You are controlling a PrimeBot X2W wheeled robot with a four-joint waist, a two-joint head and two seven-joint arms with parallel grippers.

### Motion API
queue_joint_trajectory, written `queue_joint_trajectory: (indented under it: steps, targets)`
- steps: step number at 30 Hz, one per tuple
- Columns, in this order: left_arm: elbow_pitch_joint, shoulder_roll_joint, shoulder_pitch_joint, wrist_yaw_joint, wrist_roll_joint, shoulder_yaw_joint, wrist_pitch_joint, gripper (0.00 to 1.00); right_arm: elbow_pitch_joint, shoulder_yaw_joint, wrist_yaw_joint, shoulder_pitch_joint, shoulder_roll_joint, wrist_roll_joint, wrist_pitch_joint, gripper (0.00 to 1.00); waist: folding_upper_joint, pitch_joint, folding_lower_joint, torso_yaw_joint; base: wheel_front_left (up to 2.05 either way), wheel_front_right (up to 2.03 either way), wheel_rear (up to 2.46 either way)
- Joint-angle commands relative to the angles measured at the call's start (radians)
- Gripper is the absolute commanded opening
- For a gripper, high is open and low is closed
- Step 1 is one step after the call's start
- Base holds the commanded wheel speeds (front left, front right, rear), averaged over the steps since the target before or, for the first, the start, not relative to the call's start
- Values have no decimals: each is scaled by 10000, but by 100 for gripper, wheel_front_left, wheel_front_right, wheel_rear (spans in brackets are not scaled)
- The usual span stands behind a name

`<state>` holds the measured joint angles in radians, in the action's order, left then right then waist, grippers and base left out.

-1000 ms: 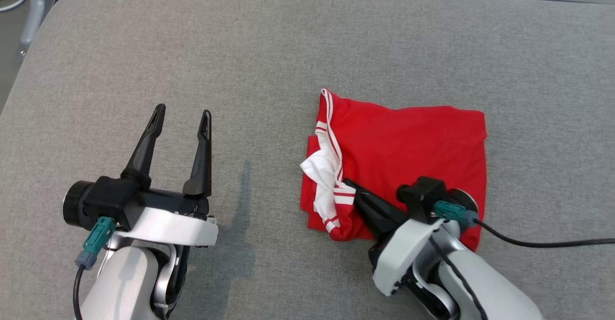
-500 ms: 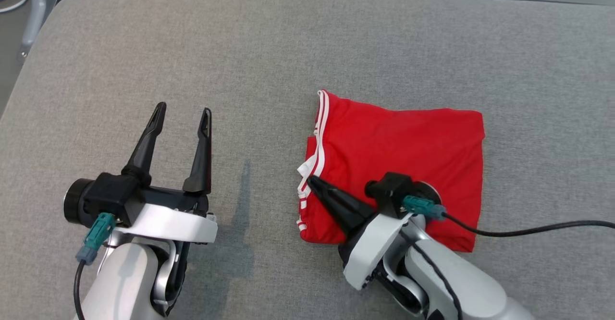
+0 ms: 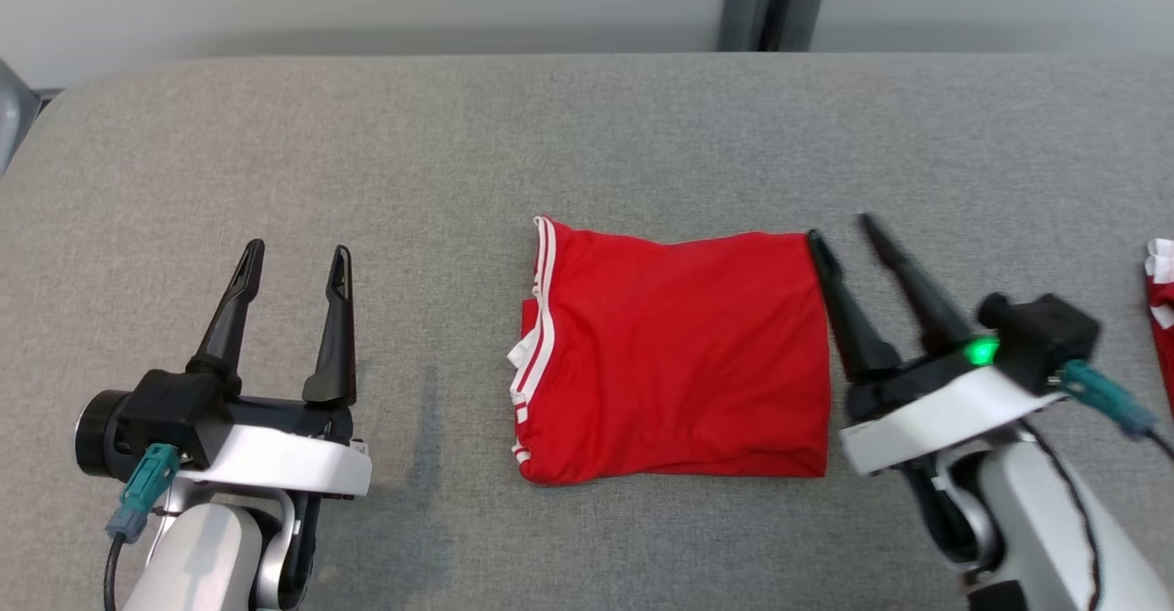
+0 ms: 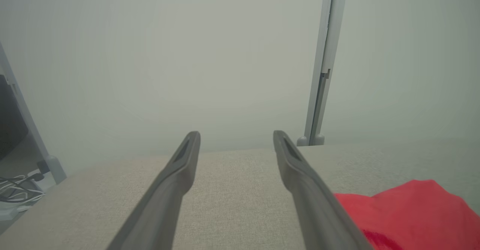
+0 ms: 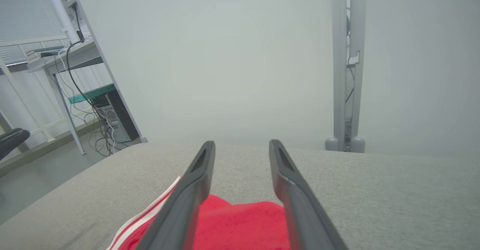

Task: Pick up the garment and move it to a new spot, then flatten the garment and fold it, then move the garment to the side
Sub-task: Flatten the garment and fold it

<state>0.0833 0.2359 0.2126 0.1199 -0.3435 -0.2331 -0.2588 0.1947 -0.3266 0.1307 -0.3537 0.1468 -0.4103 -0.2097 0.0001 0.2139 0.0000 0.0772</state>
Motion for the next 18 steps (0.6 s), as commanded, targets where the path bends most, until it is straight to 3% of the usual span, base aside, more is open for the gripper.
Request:
queue_joint_trajectory:
  steps: [1, 9, 18]
  targets:
    - [-16, 40, -40, 28, -7, 37, -17, 100, -135, 123, 2, 105, 24, 107, 54, 100, -1, -126, 0, -118, 0, 0, 0]
    - [-162, 349, -341, -42, -106, 216, -21, 100, -1064, 2367, 2, 1165, -68, 897, 683, 100, -1, -558, 0, -334, 0, 0, 0]
    - [-127, 801, -1037, -28, -154, 425, 64, 100, -1553, 3064, 2, 2261, -94, 1252, 1195, 100, -1, -1242, 0, -535, 0, 0, 0]
